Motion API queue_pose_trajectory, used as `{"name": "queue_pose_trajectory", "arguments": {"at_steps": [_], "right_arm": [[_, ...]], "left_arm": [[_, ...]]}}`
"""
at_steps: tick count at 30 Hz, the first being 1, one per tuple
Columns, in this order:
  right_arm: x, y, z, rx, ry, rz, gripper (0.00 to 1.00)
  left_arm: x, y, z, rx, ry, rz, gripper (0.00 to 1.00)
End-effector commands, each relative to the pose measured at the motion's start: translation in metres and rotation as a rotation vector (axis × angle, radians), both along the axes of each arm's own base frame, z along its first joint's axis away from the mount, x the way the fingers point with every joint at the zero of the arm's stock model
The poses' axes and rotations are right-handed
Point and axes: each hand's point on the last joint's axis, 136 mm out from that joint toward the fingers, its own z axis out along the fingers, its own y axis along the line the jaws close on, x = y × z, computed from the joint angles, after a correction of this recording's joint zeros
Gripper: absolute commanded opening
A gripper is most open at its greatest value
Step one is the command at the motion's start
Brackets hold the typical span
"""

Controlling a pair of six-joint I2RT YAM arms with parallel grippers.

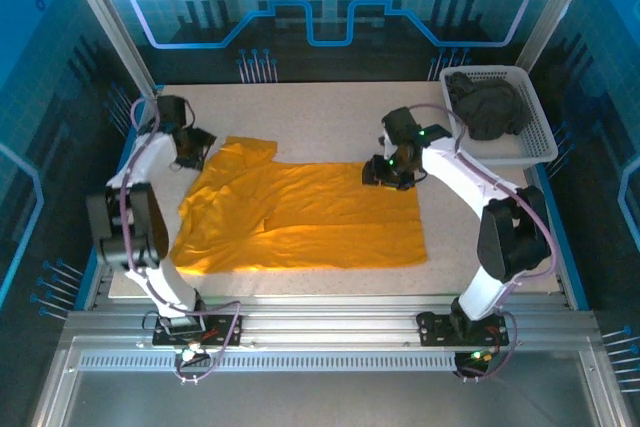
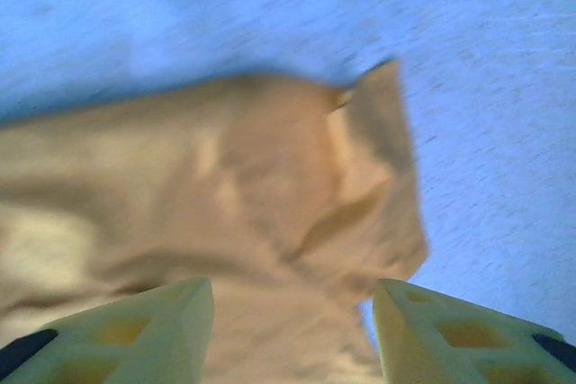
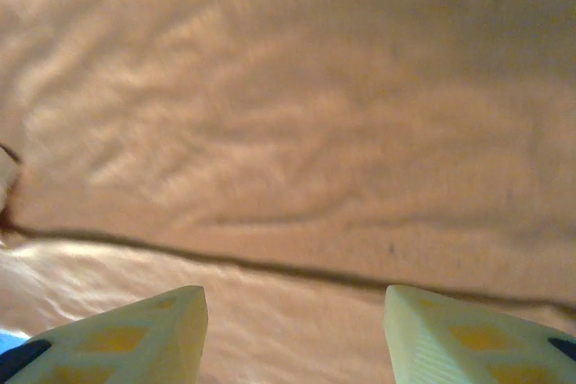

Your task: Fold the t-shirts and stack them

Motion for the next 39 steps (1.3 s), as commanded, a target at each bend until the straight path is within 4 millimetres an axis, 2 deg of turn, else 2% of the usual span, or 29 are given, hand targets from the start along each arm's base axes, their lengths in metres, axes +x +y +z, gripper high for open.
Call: {"name": "queue_pose_trajectory", "arguments": {"at_steps": [1, 6, 9, 11, 13, 17, 22, 28, 31, 35, 37, 39], "right_arm": [[0.023, 0.003, 0.009, 0.044, -0.011, 0.013, 0.56], [0.044, -0.002, 0.024, 0.061, -0.038, -0.025, 0.56], [0.045, -0.005, 0.023, 0.058, -0.031, -0.038, 0.55], [0.041, -0.007, 0.019, 0.055, -0.014, -0.054, 0.54], [0.036, -0.008, 0.013, 0.062, 0.007, -0.069, 0.53], [0.029, -0.008, 0.003, 0.074, 0.026, -0.086, 0.53], [0.028, -0.007, -0.005, 0.08, 0.046, -0.094, 0.53], [0.034, -0.001, -0.004, 0.099, 0.044, -0.092, 0.52], [0.034, -0.001, -0.005, 0.099, 0.043, -0.09, 0.52], [0.034, -0.006, -0.006, 0.08, 0.045, -0.09, 0.52], [0.036, -0.013, -0.007, 0.061, 0.041, -0.105, 0.51], [0.043, -0.025, -0.007, 0.032, 0.025, -0.131, 0.5]], "left_arm": [[0.054, -0.001, -0.011, 0.03, -0.045, -0.123, 0.49], [0.096, 0.009, -0.038, 0.064, -0.024, -0.134, 0.46], [0.115, 0.007, -0.047, 0.103, -0.056, -0.16, 0.45], [0.119, 0.004, -0.059, 0.111, -0.02, -0.18, 0.44], [0.118, -0.003, -0.074, 0.118, 0.04, -0.207, 0.43], [0.112, -0.018, -0.085, 0.202, 0.114, -0.273, 0.46], [0.07, -0.004, -0.105, 0.312, 0.387, -0.238, 0.47], [0.069, -0.015, -0.114, 0.315, 0.424, -0.312, 0.46], [0.065, -0.021, -0.121, 0.321, 0.475, -0.349, 0.39], [0.062, -0.028, -0.125, 0.31, 0.491, -0.359, 0.2], [0.064, -0.029, -0.12, 0.309, 0.474, -0.36, 0.1], [0.073, -0.029, -0.105, 0.326, 0.427, -0.359, 0.01]]}}
